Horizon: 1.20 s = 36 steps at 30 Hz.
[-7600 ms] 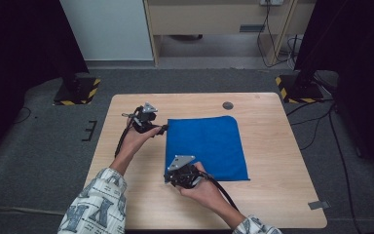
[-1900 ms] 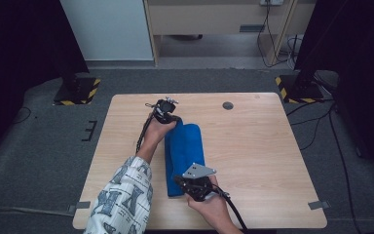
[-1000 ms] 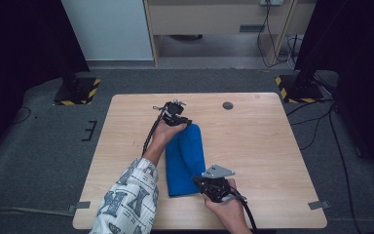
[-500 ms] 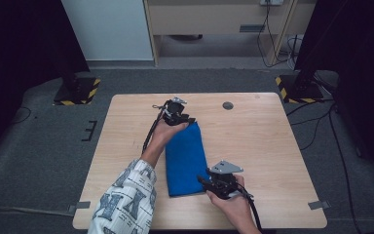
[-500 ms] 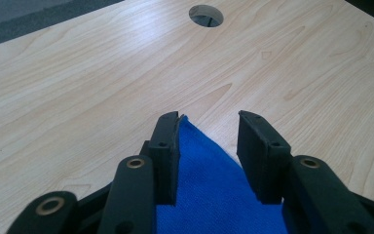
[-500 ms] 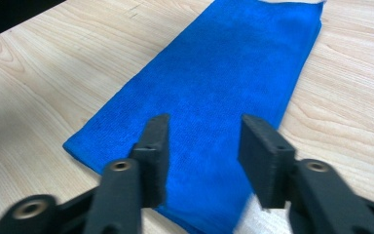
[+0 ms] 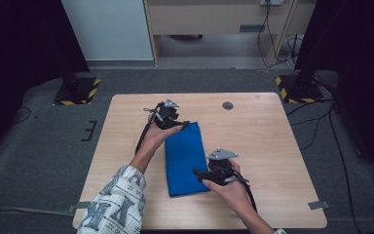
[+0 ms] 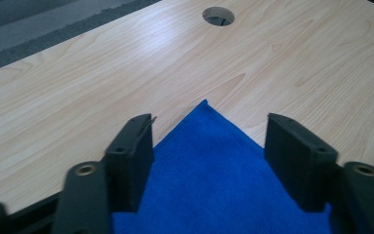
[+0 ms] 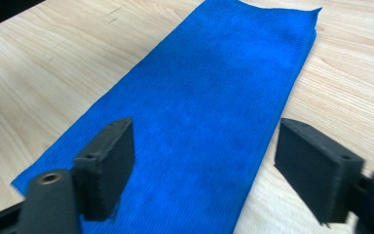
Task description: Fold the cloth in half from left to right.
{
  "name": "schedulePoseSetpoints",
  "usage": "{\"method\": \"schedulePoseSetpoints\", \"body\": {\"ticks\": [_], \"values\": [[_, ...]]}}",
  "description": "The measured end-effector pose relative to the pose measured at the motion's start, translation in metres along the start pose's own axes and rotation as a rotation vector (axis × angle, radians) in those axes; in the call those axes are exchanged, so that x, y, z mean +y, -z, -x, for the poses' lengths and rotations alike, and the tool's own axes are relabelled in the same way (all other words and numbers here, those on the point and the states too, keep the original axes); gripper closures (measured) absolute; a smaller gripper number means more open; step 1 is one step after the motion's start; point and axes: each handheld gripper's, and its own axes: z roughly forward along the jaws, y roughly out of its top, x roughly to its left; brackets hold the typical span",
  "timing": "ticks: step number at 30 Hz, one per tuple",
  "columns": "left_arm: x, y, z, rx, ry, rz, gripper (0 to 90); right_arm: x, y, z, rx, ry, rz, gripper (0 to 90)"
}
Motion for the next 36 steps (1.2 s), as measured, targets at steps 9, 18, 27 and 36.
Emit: {"method": "schedulePoseSetpoints", "body": {"ticks": [9, 18, 27, 36], "values": [[-0.015, 0.013, -0.009, 0.03, 0.012, -0.005, 17.8, 0.01, -0.022, 0.013, -0.003, -0.002, -0.024, 12.9], [-0.031, 0.02, -0.014, 0.027, 0.018, -0.033, 8.9, 0.025, -0.04, 0.03, -0.01, 0.013, -0.045, 9.7], [-0.037, 0.027, -0.017, 0.075, 0.043, -0.027, 6.1, 0.041, -0.058, 0.048, -0.04, 0.046, -0.065, 14.3], [-0.04, 0.037, -0.021, 0.099, 0.067, -0.023, 6.4, 0.061, -0.072, 0.058, -0.039, 0.081, -0.087, 20.3]]}}
